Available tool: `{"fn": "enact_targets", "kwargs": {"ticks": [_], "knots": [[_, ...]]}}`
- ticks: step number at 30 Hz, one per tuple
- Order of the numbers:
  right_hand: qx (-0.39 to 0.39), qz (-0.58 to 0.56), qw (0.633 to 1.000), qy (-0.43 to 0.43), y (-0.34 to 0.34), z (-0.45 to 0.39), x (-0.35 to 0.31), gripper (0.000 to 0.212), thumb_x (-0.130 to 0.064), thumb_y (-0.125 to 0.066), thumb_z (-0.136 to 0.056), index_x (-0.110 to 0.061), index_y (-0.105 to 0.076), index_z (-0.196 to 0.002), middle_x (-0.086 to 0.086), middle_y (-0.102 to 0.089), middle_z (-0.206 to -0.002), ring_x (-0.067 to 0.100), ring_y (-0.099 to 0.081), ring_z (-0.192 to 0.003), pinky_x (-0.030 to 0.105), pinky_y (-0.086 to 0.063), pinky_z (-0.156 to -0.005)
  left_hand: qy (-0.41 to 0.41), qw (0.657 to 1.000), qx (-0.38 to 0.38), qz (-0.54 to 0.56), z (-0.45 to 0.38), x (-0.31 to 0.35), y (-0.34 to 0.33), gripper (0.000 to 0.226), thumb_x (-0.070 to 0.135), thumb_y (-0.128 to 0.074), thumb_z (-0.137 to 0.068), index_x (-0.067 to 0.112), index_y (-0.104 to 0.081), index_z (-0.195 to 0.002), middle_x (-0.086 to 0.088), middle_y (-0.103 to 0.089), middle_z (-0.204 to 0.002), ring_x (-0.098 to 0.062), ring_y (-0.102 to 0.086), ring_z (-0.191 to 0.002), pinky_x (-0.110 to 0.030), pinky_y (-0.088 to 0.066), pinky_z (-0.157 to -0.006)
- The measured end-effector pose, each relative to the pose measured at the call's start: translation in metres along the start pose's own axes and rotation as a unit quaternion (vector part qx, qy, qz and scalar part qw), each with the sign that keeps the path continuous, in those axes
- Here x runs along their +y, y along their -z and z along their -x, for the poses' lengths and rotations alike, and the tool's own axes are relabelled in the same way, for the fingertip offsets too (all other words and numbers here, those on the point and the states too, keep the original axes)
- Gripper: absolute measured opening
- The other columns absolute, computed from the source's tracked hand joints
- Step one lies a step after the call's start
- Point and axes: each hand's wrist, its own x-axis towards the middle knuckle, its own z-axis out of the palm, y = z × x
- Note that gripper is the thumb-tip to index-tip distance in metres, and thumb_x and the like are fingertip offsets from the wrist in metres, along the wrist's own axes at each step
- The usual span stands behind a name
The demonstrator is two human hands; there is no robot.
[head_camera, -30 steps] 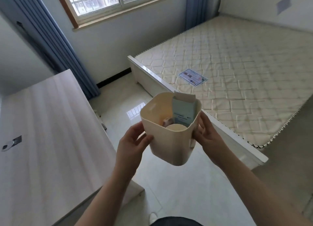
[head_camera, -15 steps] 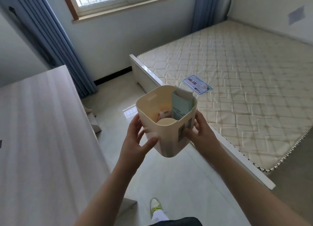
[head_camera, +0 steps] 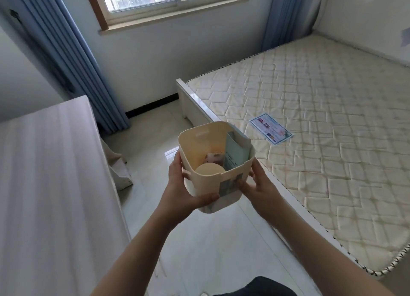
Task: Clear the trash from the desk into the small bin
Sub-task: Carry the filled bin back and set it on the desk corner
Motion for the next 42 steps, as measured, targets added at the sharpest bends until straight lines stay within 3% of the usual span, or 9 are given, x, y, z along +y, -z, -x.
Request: {"fn": "enact_targets", "kwargs": {"ticks": [8,13,17,23,29,32,37,40,42], "knots": [[-0.068,0.01,0.998,-0.002,0.05,-0.101,-0.006,0.052,-0.039,-0.053,-0.092,-0.075,-0.03,-0.122,-0.055,-0.044,-0.117,-0.031,-0.041,-0.109,-0.007,-0.039,-0.072,0.034,0.999,0.027,0.0,-0.099,0.006,-0.011,0.135,0.058,-0.094,-0.044,0.039,-0.017,-0.154,0.013,-0.037,-0.154,-0.013,-0.044,-0.134,-0.013,-0.046,-0.087],[-0.118,0.003,0.993,0.006,0.07,-0.171,-0.012,0.05,-0.044,-0.058,-0.089,-0.073,-0.034,-0.121,-0.052,-0.047,-0.118,-0.029,-0.043,-0.109,-0.001,-0.045,-0.07,0.07,0.995,0.069,0.005,-0.143,0.024,-0.006,0.139,0.065,-0.092,-0.038,0.037,-0.02,-0.154,0.009,-0.039,-0.154,-0.017,-0.042,-0.136,-0.041,-0.048,-0.105],[-0.165,0.003,0.986,0.018,0.061,-0.223,-0.012,0.055,-0.057,-0.059,-0.083,-0.061,-0.034,-0.132,-0.042,-0.048,-0.127,-0.019,-0.047,-0.117,0.017,-0.046,-0.087,0.092,0.988,0.124,0.01,-0.168,0.023,0.009,0.133,0.052,-0.094,-0.044,0.039,-0.02,-0.154,0.01,-0.04,-0.153,-0.018,-0.042,-0.137,-0.052,-0.046,-0.108],[-0.242,0.01,0.97,0.023,0.011,-0.293,-0.007,0.064,-0.056,-0.06,-0.082,-0.051,-0.032,-0.14,-0.04,-0.051,-0.126,-0.017,-0.047,-0.118,0.005,-0.049,-0.077,0.109,0.975,0.19,0.02,-0.19,0.003,0.058,0.132,0.06,-0.093,-0.041,0.038,-0.025,-0.153,0.012,-0.046,-0.148,-0.015,-0.047,-0.133,-0.051,-0.048,-0.107],[-0.305,0.002,0.952,0.017,-0.078,-0.365,-0.011,0.069,-0.056,-0.063,-0.081,-0.045,-0.033,-0.142,-0.014,-0.052,-0.139,0.011,-0.045,-0.133,0.049,-0.049,-0.1,0.12,0.962,0.243,0.039,-0.212,-0.029,0.139,0.124,0.048,-0.095,-0.051,0.035,-0.025,-0.154,0.005,-0.048,-0.149,-0.021,-0.048,-0.134,-0.056,-0.049,-0.104],[-0.331,-0.009,0.943,0.023,-0.127,-0.399,-0.022,0.071,-0.056,-0.065,-0.081,-0.043,-0.034,-0.143,-0.008,-0.052,-0.14,0.018,-0.045,-0.134,0.058,-0.045,-0.101,0.12,0.955,0.269,0.035,-0.225,-0.039,0.187,0.126,0.054,-0.093,-0.047,0.036,-0.027,-0.153,0.008,-0.05,-0.148,-0.02,-0.05,-0.134,-0.056,-0.05,-0.102],[-0.322,-0.035,0.946,0.022,-0.178,-0.447,-0.026,0.073,-0.054,-0.068,-0.078,-0.04,-0.037,-0.142,-0.005,-0.055,-0.137,0.02,-0.049,-0.131,0.06,-0.044,-0.101,0.103,0.957,0.271,0.032,-0.252,-0.051,0.247,0.118,0.043,-0.093,-0.052,0.04,-0.029,-0.151,0.017,-0.052,-0.142,-0.006,-0.052,-0.128,-0.041,-0.052,-0.103],[-0.333,-0.04,0.941,0.042,-0.209,-0.482,-0.029,0.075,-0.06,-0.07,-0.075,-0.04,-0.039,-0.141,-0.005,-0.058,-0.135,0.02,-0.051,-0.129,0.061,-0.044,-0.099,0.096,0.959,0.267,0.023,-0.273,-0.062,0.284,0.098,0.043,-0.093,-0.057,0.058,-0.034,-0.134,0.045,-0.052,-0.123,0.019,-0.052,-0.114,-0.008,-0.052,-0.079],[-0.338,-0.046,0.939,0.048,-0.221,-0.507,-0.022,0.075,-0.058,-0.07,-0.077,-0.038,-0.038,-0.142,-0.005,-0.056,-0.137,0.02,-0.05,-0.13,0.059,-0.044,-0.1,0.086,0.959,0.271,0.021,-0.295,-0.074,0.297,0.095,0.046,-0.091,-0.058,0.059,-0.032,-0.132,0.046,-0.051,-0.123,0.02,-0.052,-0.112,-0.004,-0.048,-0.074]]}}
